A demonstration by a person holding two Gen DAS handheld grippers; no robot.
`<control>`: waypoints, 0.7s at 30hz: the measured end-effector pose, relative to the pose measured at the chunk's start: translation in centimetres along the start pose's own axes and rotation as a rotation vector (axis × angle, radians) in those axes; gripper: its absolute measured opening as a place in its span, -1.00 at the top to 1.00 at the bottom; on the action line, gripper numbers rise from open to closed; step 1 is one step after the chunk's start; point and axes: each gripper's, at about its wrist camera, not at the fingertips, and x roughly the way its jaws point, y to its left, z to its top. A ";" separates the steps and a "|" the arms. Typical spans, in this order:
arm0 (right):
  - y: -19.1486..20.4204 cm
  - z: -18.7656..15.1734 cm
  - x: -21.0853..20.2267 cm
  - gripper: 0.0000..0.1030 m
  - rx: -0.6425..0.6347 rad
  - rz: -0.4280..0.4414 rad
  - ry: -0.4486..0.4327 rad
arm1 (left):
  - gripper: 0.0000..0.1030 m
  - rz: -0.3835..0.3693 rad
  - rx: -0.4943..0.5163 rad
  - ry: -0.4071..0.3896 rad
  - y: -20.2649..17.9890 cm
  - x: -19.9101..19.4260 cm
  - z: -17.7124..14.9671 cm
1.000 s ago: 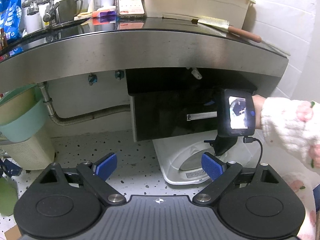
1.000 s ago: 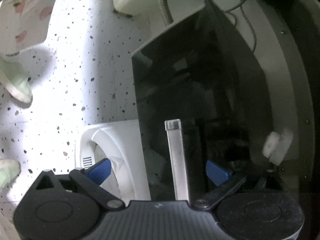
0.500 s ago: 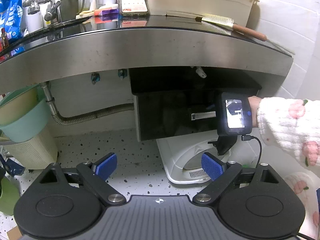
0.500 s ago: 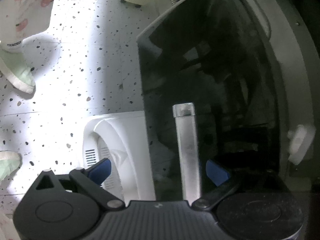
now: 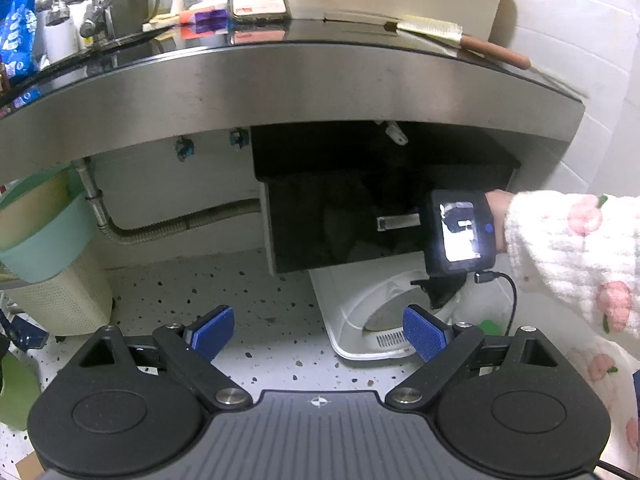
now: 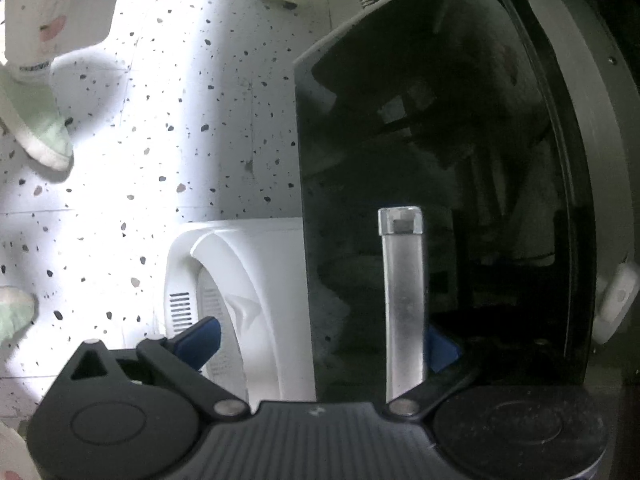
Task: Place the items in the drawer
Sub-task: 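Move the right tool to the drawer's silver handle and grasp it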
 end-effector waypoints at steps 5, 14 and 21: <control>-0.5 0.4 0.0 -1.00 0.050 0.012 0.002 | -0.79 -0.002 -0.001 -0.002 -0.3 0.0 -0.1; -0.2 0.5 0.1 -1.00 0.048 0.006 0.012 | -0.79 0.012 -0.009 0.002 -0.2 0.0 0.2; 0.2 -0.2 -0.8 -1.00 0.046 0.012 0.002 | -0.79 0.011 -0.014 0.004 -0.1 0.2 0.4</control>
